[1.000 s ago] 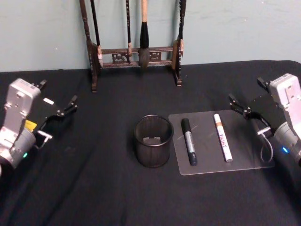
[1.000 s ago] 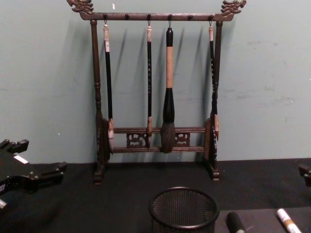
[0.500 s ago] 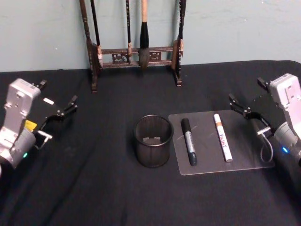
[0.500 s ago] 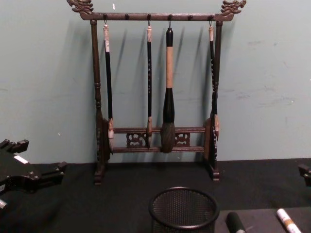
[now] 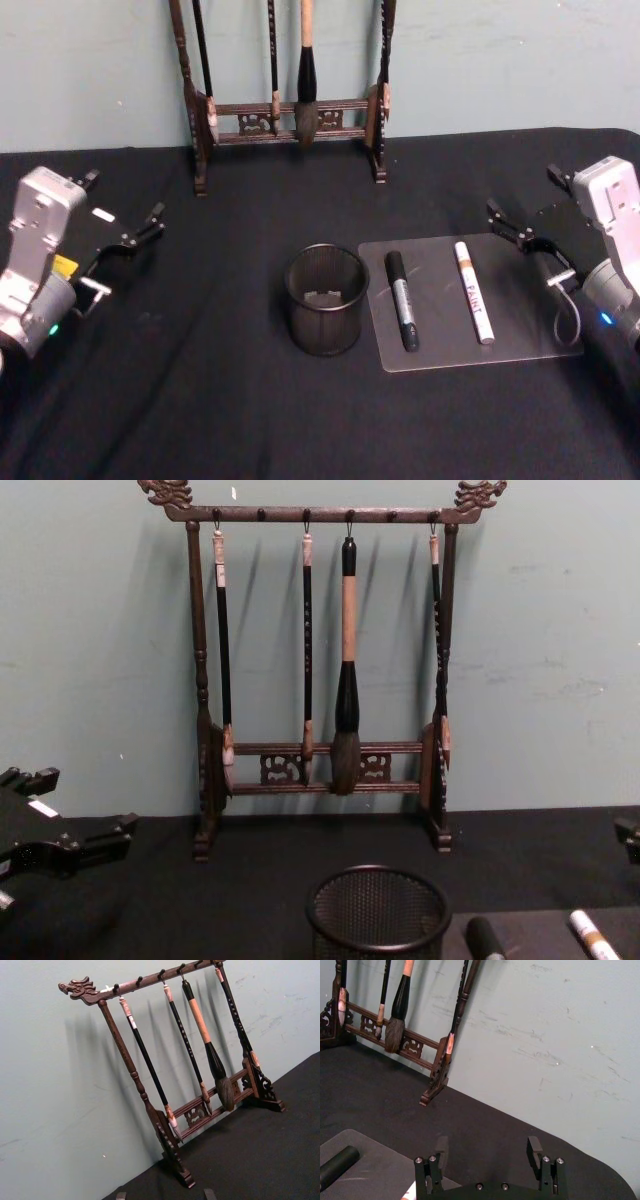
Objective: Pick up the water-based marker from the table and place it into the pen holder.
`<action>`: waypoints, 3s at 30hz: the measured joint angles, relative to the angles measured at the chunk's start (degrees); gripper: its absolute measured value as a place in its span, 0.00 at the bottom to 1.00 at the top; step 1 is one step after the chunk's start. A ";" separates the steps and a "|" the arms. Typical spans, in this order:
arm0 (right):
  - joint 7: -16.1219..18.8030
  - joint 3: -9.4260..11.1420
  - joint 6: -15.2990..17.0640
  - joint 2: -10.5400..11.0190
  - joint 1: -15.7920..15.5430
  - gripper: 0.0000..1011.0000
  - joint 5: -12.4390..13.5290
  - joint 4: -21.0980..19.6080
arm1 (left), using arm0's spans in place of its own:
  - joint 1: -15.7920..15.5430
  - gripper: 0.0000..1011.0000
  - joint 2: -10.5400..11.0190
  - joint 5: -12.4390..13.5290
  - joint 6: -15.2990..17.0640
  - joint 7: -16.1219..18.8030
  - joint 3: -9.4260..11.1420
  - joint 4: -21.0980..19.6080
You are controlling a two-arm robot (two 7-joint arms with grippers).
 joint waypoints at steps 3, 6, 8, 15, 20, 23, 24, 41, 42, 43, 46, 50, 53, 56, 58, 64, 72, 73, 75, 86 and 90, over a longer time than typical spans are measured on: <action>0.00 0.00 0.00 0.00 0.00 0.99 0.00 0.00 | 0.00 0.99 0.00 0.00 0.00 0.00 0.00 0.00; 0.00 0.00 0.00 0.00 0.00 0.99 0.00 0.00 | 0.00 0.99 0.00 0.00 0.00 0.00 0.00 0.00; 0.00 0.00 0.00 0.00 0.00 0.99 0.00 0.00 | 0.00 0.99 0.00 0.00 0.00 0.00 0.00 0.00; 0.00 0.00 0.00 0.00 0.00 0.99 0.00 0.00 | 0.00 0.99 0.00 0.00 0.00 0.00 0.00 0.00; 0.00 0.00 0.00 0.00 0.00 0.99 0.00 0.00 | 0.00 0.99 0.00 0.00 0.00 0.00 0.00 0.00; 0.00 0.00 0.00 0.00 0.00 0.99 0.00 0.00 | 0.00 0.99 0.00 0.00 0.00 0.00 0.00 0.00; 0.00 0.00 0.00 0.00 0.00 0.99 0.00 0.00 | 0.00 0.99 0.00 0.00 0.00 0.00 0.00 0.00; 0.86 0.71 1.93 -0.40 -0.13 0.99 0.59 -0.42 | 0.00 0.99 0.00 0.00 0.00 0.00 0.00 0.00; 1.58 1.01 3.06 -0.59 -0.16 0.99 1.26 -0.77 | 0.00 0.99 0.00 0.00 0.00 0.00 0.00 0.00; 1.89 1.20 3.70 -0.71 -0.20 0.99 1.66 -0.98 | 0.00 0.99 0.00 0.00 0.00 0.00 0.00 0.00; 3.29 1.89 6.37 -1.14 -0.41 0.99 3.33 -2.17 | 0.00 0.99 0.00 0.00 0.00 0.00 0.00 0.00; 4.77 2.84 10.23 -1.69 -0.70 0.99 5.59 -4.01 | 0.00 0.99 0.00 0.00 0.00 0.00 0.00 0.00; 5.41 3.61 13.54 -2.32 -0.94 0.99 7.20 -5.36 | 0.00 0.99 0.00 0.00 0.00 0.00 0.00 0.00; 5.42 4.36 16.96 -3.25 -1.27 0.99 8.66 -6.55 | 0.00 0.99 0.00 0.00 0.00 0.00 0.00 0.00; 5.35 4.73 18.60 -3.75 -1.44 0.99 9.30 -7.12 | 0.00 0.99 0.00 0.00 0.00 0.00 0.00 0.00; 5.34 5.46 23.62 -5.35 -1.64 0.99 10.66 -8.22 | 0.00 0.99 0.00 0.00 0.00 0.00 0.00 0.00; 4.38 6.39 28.16 -7.67 -1.44 0.99 11.13 -8.08 | 0.00 0.99 0.00 0.00 0.00 0.00 0.00 0.00; 4.27 6.47 28.48 -7.90 -1.42 0.99 11.13 -7.99 | 0.00 0.99 0.00 0.00 0.00 0.00 0.00 0.00; 4.11 6.63 29.29 -8.36 -1.36 0.99 11.13 -7.74 | 0.00 0.99 0.00 0.00 0.00 0.00 0.00 0.00; 4.25 6.70 32.13 -9.78 -1.13 0.99 9.71 -6.64 | 0.00 0.99 0.00 0.00 0.00 0.00 0.00 0.00; 4.55 6.70 32.82 -10.10 -1.25 0.99 9.23 -6.47 | 0.00 0.99 0.00 0.00 0.00 0.00 0.00 0.00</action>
